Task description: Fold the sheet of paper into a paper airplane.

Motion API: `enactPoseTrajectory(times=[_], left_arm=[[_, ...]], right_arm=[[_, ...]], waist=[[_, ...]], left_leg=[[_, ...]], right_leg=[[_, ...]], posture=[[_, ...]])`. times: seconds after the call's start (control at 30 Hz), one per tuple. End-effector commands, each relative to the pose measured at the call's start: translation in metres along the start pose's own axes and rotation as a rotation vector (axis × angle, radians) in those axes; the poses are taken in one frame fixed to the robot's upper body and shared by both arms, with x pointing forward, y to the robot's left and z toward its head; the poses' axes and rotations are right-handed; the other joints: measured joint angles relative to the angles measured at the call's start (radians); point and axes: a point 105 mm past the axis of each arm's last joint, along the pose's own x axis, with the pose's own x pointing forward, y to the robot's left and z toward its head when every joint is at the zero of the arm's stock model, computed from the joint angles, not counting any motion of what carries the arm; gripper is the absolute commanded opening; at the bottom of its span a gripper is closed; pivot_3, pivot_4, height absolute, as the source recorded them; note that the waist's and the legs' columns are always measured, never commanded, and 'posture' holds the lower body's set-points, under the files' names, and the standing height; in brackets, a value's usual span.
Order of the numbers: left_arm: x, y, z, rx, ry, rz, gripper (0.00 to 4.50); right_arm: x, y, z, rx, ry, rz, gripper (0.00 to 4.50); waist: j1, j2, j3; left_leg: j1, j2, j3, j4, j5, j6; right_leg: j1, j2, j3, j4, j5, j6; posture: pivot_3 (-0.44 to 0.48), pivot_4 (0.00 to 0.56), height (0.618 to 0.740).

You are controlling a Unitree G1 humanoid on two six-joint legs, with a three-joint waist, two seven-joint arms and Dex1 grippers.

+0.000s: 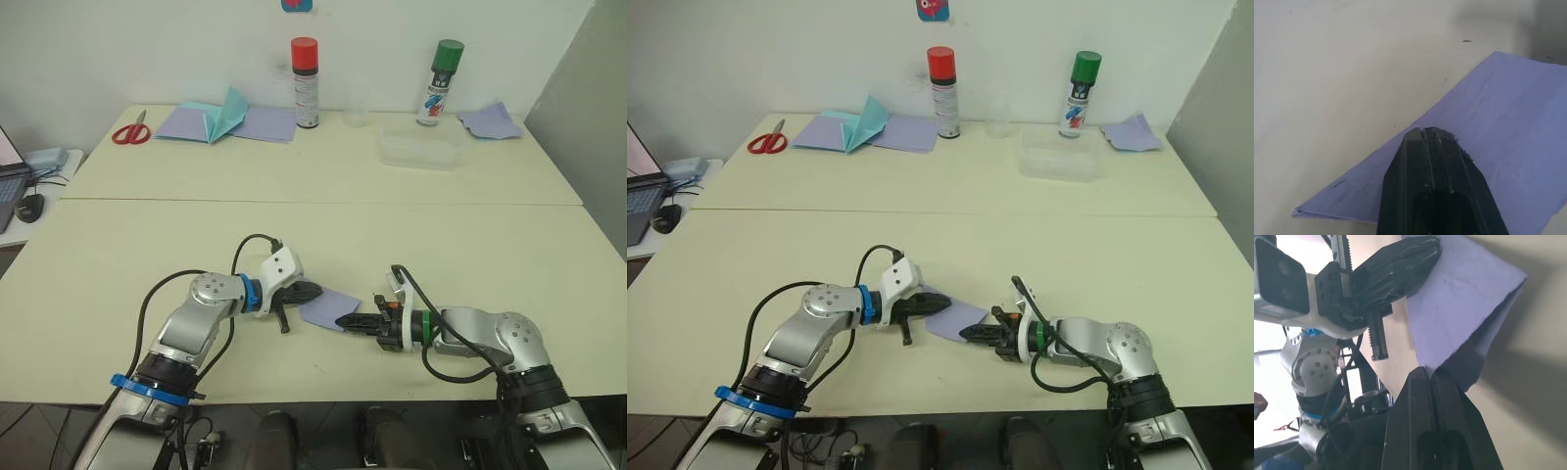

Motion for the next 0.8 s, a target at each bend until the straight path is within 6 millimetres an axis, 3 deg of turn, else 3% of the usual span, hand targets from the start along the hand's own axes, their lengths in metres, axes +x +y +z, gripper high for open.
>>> enactPoseTrajectory(times=[0.03,0.27,0.57,0.8], left_arm=[[-0.011,0.003,0.016,0.032,-0.025,-0.023,0.0],[-0.011,-0.007,0.017,0.051,-0.013,-0.084,0.0],[-0.014,0.002,0.035,0.024,-0.09,-0.048,0.0],[-0.018,0.007,0.029,0.063,-0.042,-0.058,0.0]], right_arm=[[-0.006,0.008,-0.005,-0.05,0.079,0.053,0.04],[-0.009,0.003,0.0,-0.086,0.141,0.025,0.04],[-0.011,0.0,0.003,-0.087,0.135,0.032,0.04],[-0.02,0.0,0.01,-0.135,0.144,0.009,0.04]], waist=[[0.0,0.0,0.0],[0.0,0.0,0.0],[0.0,0.0,0.0],[0.001,0.0,0.0]], left_leg=[[0.0,0.0,0.0,0.0,0.0,0.0],[-0.002,0.0,-0.001,-0.001,0.0,0.0],[-0.002,-0.001,-0.001,0.0,0.0,0.0],[-0.002,-0.001,-0.001,0.0,0.0,0.0]], right_leg=[[0.0,0.0,0.0,0.0,0.0,0.0],[-0.001,0.001,-0.001,0.0,0.0,-0.001],[-0.001,0.001,-0.001,0.0,0.0,0.0],[-0.001,0.001,-0.001,0.0,0.0,0.0]], posture=[[0.0,0.15,0.74],[0.0,0.15,0.74],[0.0,0.15,0.74],[0.0,0.15,0.74]])
